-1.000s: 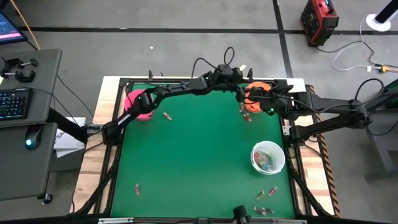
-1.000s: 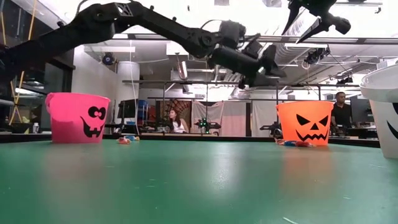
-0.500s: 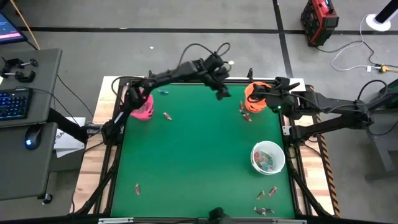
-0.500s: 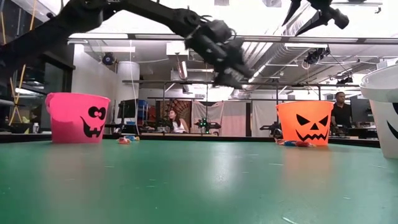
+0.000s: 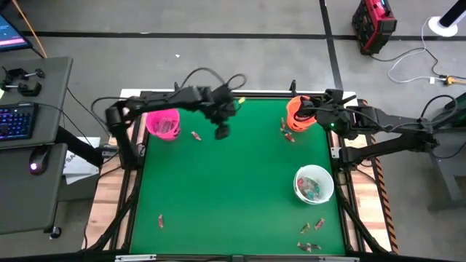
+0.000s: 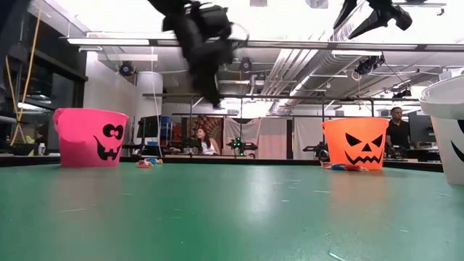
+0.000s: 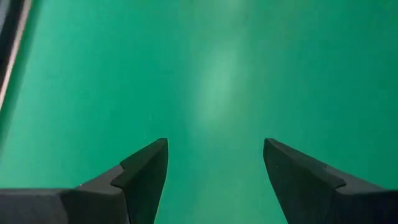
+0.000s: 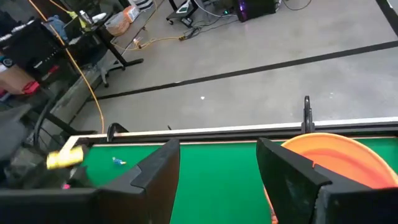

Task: Sort candy by brand, put in halloween buckets
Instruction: Put the pink candy into the orange bucket

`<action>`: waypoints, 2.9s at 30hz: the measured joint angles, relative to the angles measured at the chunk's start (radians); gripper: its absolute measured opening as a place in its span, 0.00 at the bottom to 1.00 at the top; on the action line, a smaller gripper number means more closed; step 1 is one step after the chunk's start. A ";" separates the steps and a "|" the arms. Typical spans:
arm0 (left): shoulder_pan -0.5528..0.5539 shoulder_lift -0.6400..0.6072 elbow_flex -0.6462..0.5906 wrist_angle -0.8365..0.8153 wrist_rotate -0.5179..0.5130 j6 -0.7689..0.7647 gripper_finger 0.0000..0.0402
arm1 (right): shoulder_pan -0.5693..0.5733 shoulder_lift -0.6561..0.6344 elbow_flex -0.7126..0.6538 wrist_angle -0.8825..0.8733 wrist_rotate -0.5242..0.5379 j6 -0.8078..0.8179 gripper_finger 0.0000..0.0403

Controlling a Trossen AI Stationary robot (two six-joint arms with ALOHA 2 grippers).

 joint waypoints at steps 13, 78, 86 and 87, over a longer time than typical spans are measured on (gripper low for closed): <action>0.026 -0.092 -0.441 0.018 -0.223 0.412 0.63 | 0.000 0.001 0.000 0.001 -0.001 -0.041 0.51; -0.082 0.469 0.387 0.826 0.060 -0.288 0.00 | 0.000 -0.013 0.000 0.286 0.026 -0.049 0.51; 0.080 0.507 0.536 0.504 0.064 -0.170 0.14 | 0.000 -0.013 0.000 0.286 -0.008 -0.056 0.51; 0.104 0.521 0.541 0.505 0.072 -0.171 0.18 | 0.000 -0.013 0.000 0.286 -0.014 -0.056 0.51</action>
